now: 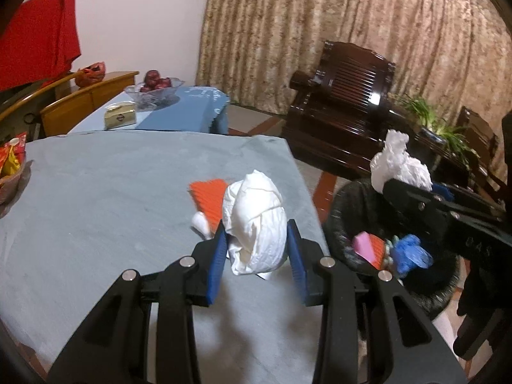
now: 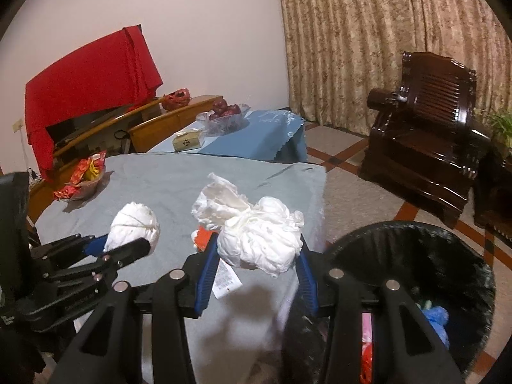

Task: Collect trash
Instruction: 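Carry both white tissues over the bin, then open both tools to drop the tissues into the bin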

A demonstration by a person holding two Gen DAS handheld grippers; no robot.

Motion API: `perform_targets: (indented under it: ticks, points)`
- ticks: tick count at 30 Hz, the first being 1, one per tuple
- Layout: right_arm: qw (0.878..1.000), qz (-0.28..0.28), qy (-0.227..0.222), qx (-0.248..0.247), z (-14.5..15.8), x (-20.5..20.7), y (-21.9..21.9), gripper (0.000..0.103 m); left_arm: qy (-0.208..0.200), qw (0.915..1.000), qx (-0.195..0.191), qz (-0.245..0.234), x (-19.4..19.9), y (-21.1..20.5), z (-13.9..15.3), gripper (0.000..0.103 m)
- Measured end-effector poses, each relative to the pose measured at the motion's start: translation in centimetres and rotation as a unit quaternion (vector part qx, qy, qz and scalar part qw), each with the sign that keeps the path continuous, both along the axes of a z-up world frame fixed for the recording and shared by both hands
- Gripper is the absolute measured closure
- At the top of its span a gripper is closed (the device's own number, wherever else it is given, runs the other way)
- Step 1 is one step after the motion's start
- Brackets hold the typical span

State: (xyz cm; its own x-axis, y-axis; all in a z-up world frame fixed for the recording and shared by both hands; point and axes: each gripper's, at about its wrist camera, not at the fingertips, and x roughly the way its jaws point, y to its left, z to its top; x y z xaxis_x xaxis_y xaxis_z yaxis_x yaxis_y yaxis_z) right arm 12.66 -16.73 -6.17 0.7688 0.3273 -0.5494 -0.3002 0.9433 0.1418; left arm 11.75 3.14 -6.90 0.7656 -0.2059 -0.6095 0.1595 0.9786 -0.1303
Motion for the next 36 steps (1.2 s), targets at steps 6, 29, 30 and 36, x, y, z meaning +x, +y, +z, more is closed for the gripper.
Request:
perform_targets:
  ticks: [6, 29, 30, 36]
  points:
    - [1.0, -0.03, -0.004, -0.002, 0.1, -2.3, -3.2, 0.058, 0.005, 0.9992, -0.005, -0.04, -1.0, -3.3, -0.4, 0.067]
    - [0.986, -0.162, 0.01, -0.021, -1.1, -3.9, -15.2, 0.057, -0.016, 0.9863, -0.001, -0.164, 2.1, -16.7, -1.2, 0.066]
    - [0.986, -0.166, 0.011, -0.021, -1.2, -3.8, -15.5, 0.057, -0.015, 0.9861, -0.001, -0.165, 2.3, -16.9, -1.3, 0.066]
    - [0.983, -0.181, 0.016, -0.023, -1.8, -3.3, -17.2, 0.057, -0.012, 0.9849, 0.008, -0.172, 3.4, -19.0, -2.1, 0.066]
